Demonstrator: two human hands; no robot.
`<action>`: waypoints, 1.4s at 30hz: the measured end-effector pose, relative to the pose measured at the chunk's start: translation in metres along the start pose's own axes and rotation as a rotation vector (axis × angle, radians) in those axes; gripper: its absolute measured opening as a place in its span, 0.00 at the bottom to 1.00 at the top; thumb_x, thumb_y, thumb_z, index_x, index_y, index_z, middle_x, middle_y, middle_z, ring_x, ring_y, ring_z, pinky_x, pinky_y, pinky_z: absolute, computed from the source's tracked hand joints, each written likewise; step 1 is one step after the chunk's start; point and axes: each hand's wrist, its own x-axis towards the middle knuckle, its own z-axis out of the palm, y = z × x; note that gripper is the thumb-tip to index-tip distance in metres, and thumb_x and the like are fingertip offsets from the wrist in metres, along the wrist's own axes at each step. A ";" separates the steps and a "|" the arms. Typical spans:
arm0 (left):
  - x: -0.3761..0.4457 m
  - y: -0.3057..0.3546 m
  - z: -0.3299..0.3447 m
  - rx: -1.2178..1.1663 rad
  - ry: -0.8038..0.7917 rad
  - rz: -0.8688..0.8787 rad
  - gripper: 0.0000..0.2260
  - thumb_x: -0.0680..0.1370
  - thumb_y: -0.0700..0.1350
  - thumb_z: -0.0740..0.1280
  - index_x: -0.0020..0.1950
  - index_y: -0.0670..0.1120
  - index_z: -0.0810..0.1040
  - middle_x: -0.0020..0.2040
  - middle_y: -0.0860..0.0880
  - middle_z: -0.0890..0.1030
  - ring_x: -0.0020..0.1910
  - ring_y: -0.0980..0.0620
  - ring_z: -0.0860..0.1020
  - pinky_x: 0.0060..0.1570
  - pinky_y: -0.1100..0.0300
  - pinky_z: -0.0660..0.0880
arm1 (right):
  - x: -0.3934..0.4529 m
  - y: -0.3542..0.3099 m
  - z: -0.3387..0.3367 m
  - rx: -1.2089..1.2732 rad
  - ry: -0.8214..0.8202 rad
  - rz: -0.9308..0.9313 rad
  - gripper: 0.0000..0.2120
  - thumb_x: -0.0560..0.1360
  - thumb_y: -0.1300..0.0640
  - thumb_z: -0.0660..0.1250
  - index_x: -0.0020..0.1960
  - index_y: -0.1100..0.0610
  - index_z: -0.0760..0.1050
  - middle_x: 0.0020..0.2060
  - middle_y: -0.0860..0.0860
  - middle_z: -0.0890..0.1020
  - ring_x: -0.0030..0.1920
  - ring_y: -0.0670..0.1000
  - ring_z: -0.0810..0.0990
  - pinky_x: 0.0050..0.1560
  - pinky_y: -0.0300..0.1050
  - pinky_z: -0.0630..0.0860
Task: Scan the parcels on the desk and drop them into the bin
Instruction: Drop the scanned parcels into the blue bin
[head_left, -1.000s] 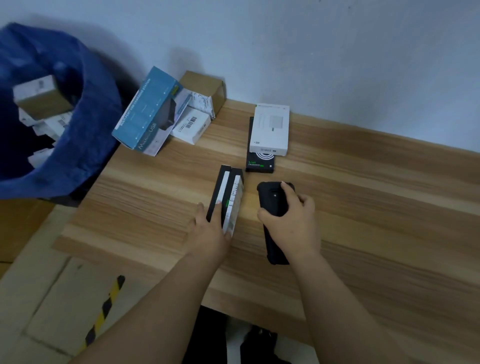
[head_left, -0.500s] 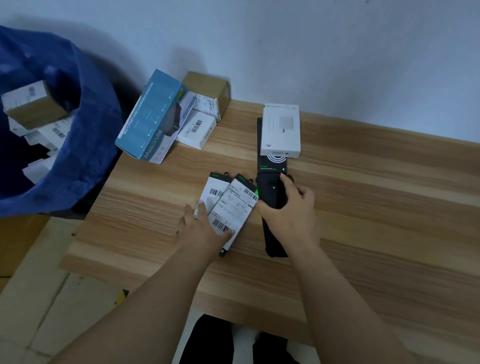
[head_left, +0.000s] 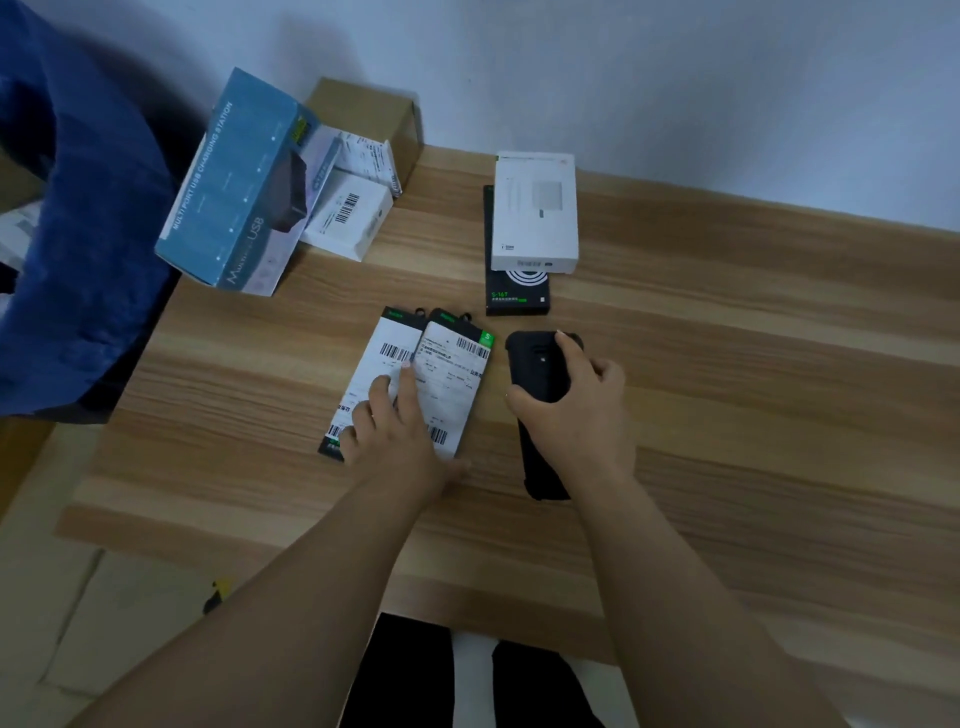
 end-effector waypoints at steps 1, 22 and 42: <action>-0.001 0.004 0.000 0.010 -0.029 -0.018 0.60 0.63 0.72 0.72 0.79 0.48 0.38 0.76 0.45 0.51 0.72 0.43 0.59 0.69 0.47 0.61 | 0.000 0.003 -0.001 0.010 0.002 0.000 0.36 0.73 0.42 0.70 0.77 0.37 0.59 0.73 0.49 0.60 0.64 0.54 0.73 0.51 0.46 0.70; -0.019 0.054 -0.030 -0.060 0.055 -0.016 0.48 0.71 0.55 0.76 0.79 0.41 0.48 0.73 0.41 0.61 0.70 0.41 0.64 0.65 0.47 0.66 | -0.010 0.037 -0.085 -0.122 -0.043 -0.190 0.37 0.71 0.41 0.69 0.77 0.37 0.58 0.71 0.46 0.62 0.59 0.55 0.76 0.53 0.48 0.74; -0.112 -0.021 -0.176 0.297 0.440 -0.123 0.45 0.71 0.51 0.75 0.78 0.43 0.49 0.69 0.45 0.65 0.65 0.44 0.70 0.64 0.49 0.70 | -0.130 -0.092 -0.155 -0.655 -0.195 -0.744 0.29 0.72 0.38 0.68 0.71 0.40 0.68 0.54 0.49 0.69 0.49 0.52 0.68 0.48 0.46 0.69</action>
